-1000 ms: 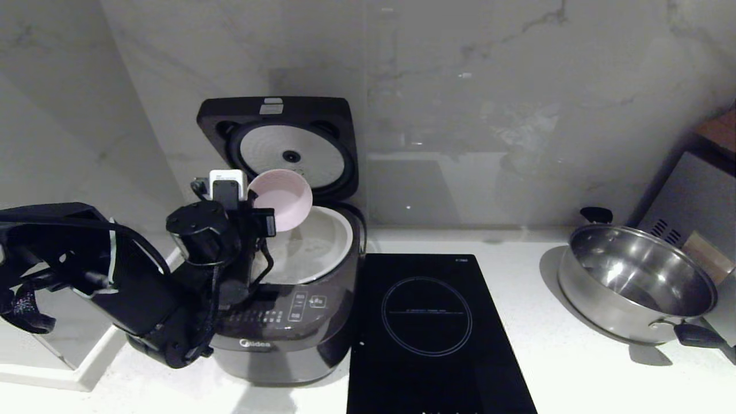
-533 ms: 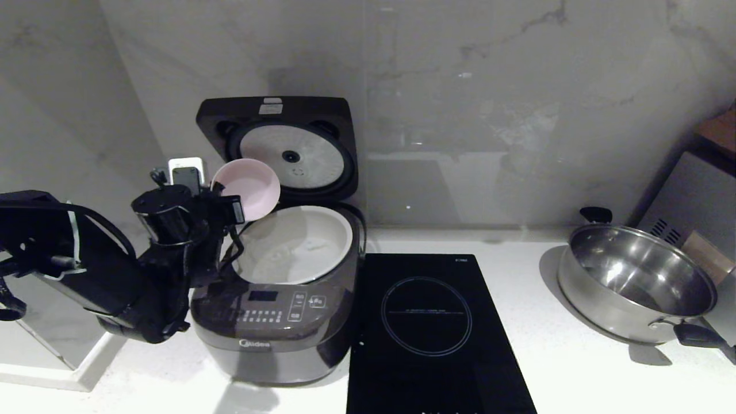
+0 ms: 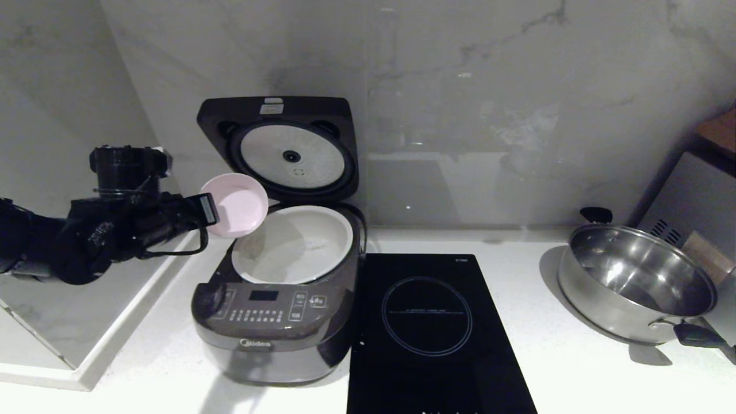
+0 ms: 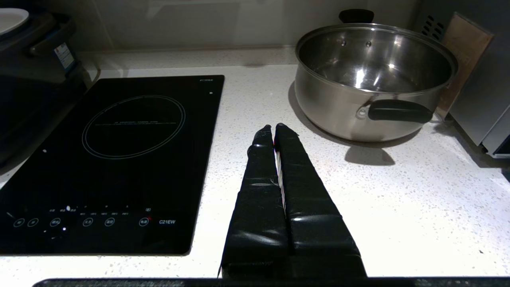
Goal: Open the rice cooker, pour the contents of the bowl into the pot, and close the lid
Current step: Pour the water from the bowl into the rice cooker, then place the bowl on the table
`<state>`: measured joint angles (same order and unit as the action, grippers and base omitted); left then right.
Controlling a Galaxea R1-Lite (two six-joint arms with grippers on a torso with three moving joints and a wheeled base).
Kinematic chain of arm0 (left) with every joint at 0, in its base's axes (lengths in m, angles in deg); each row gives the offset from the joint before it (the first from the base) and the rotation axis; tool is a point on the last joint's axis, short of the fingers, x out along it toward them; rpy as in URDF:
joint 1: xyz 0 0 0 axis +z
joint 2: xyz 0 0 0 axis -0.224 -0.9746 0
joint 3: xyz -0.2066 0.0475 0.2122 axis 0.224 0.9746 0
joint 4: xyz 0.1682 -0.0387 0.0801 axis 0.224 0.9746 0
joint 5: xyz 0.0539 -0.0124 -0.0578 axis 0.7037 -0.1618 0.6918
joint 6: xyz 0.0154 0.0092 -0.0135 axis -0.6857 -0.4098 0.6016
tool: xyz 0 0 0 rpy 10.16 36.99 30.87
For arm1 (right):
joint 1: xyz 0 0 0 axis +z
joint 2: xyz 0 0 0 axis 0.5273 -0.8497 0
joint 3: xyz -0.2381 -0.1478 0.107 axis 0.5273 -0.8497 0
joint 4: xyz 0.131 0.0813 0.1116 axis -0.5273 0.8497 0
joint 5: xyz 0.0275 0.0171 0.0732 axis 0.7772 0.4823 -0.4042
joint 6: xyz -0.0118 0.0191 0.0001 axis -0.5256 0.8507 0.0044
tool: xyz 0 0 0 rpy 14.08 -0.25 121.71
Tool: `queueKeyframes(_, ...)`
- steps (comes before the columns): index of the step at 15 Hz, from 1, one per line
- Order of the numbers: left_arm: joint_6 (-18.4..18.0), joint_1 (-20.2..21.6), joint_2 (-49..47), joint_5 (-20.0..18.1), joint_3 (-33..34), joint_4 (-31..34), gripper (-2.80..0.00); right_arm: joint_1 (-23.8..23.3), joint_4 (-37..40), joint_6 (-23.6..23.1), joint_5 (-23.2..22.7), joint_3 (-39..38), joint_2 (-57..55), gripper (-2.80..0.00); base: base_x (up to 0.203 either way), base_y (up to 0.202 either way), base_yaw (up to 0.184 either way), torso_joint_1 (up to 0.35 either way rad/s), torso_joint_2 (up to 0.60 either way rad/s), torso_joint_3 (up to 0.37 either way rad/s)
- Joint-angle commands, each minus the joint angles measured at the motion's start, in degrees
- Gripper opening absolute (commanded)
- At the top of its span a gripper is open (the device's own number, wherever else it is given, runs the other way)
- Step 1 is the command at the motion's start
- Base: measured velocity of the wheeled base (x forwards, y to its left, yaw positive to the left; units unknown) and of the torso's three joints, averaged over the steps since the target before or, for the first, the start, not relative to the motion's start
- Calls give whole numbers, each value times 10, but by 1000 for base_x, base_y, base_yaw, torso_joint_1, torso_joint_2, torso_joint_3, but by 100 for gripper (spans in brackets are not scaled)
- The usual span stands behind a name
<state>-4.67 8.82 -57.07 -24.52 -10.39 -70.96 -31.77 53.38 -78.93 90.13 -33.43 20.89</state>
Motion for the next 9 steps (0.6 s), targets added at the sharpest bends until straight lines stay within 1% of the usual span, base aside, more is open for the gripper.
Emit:
queueKeyframes(1, 7, 26, 24, -36, -55, 170, -280, 0, 0, 0, 0, 0, 1, -280, 0, 0, 0, 0, 0, 0)
queueKeyframes(2, 10, 45, 22, -52, -87, 234, -280, 0, 0, 0, 0, 0, 1, -280, 0, 0, 0, 0, 0, 0)
queueKeyframes(3, 12, 64, 19, -60, -108, 281, -280, 0, 0, 0, 0, 0, 1, -280, 0, 0, 0, 0, 0, 0)
queueKeyframes(4, 9, 78, 18, -62, -118, 309, -280, 0, 0, 0, 0, 0, 1, -280, 0, 0, 0, 0, 0, 0)
queueKeyframes(6, -12, 94, 17, -62, -139, 389, -280, 0, 0, 0, 0, 0, 1, -280, 0, 0, 0, 0, 0, 0)
queueKeyframes(7, -26, 114, 15, -61, -151, 422, -280, 0, 0, 0, 0, 0, 1, -280, 0, 0, 0, 0, 0, 0)
queueKeyframes(9, -35, 149, 10, -49, -161, 436, -280, 0, 0, 0, 0, 0, 0, -280, 0, 0, 0, 0, 0, 0)
